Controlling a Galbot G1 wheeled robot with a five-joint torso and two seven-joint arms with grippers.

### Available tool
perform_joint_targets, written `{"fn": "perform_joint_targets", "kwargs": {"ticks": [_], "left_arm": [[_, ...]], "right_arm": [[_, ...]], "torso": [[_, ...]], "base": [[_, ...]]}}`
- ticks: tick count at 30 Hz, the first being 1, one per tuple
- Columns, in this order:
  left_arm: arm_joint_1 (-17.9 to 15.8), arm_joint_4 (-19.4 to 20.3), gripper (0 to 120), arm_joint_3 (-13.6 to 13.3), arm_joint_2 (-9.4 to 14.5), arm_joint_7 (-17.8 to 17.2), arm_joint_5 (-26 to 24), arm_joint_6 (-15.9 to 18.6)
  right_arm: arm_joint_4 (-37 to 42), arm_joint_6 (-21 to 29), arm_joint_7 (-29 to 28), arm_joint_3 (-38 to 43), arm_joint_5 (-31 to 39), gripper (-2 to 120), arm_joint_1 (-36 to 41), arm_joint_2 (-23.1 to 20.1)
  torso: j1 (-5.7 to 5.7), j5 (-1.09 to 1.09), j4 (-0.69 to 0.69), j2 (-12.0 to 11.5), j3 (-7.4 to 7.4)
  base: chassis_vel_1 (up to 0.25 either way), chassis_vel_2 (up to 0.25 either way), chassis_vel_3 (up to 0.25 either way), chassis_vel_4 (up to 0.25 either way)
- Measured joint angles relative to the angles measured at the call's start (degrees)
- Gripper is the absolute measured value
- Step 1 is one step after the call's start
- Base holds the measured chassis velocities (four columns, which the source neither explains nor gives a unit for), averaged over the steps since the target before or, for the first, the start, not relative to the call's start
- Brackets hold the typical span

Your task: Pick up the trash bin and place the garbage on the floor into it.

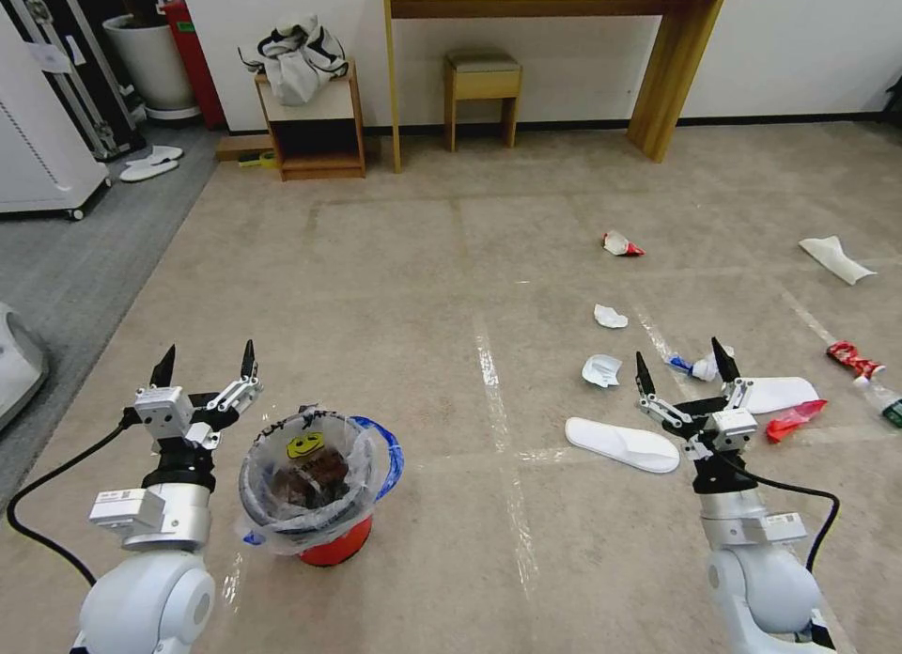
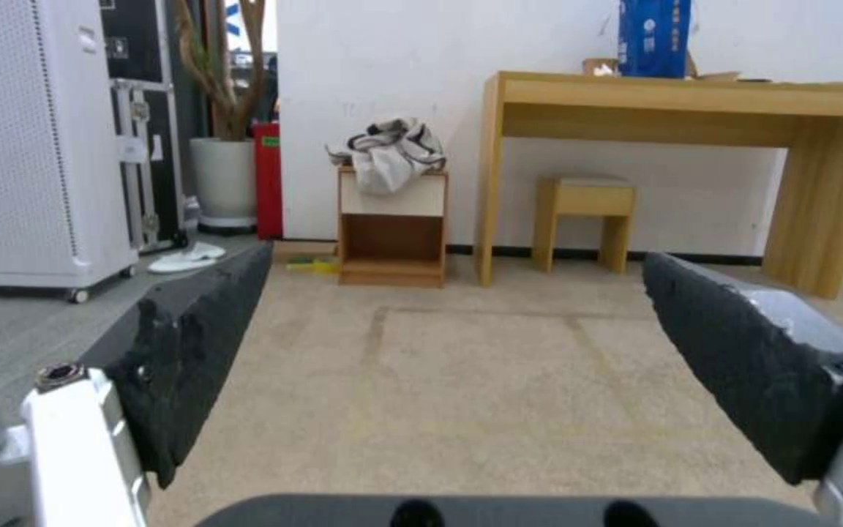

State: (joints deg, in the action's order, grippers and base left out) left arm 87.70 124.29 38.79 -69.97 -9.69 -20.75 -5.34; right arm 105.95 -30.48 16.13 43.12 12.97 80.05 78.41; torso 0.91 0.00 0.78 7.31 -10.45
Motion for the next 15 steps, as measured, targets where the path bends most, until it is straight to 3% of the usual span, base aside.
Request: {"fn": "perform_joint_targets", "kwargs": {"ticks": [15], "left_arm": [[-0.1,0.0,100,0.0,0.2,-0.1,-0.3,0.1]], "right_arm": [[-0.3,0.0,0.0,-0.2,-0.1,100,-0.4,0.2]], "torso": [[0.0,0.0,0.0,0.0,0.0]], "base": [[0.0,0.0,0.0,0.0]]}}
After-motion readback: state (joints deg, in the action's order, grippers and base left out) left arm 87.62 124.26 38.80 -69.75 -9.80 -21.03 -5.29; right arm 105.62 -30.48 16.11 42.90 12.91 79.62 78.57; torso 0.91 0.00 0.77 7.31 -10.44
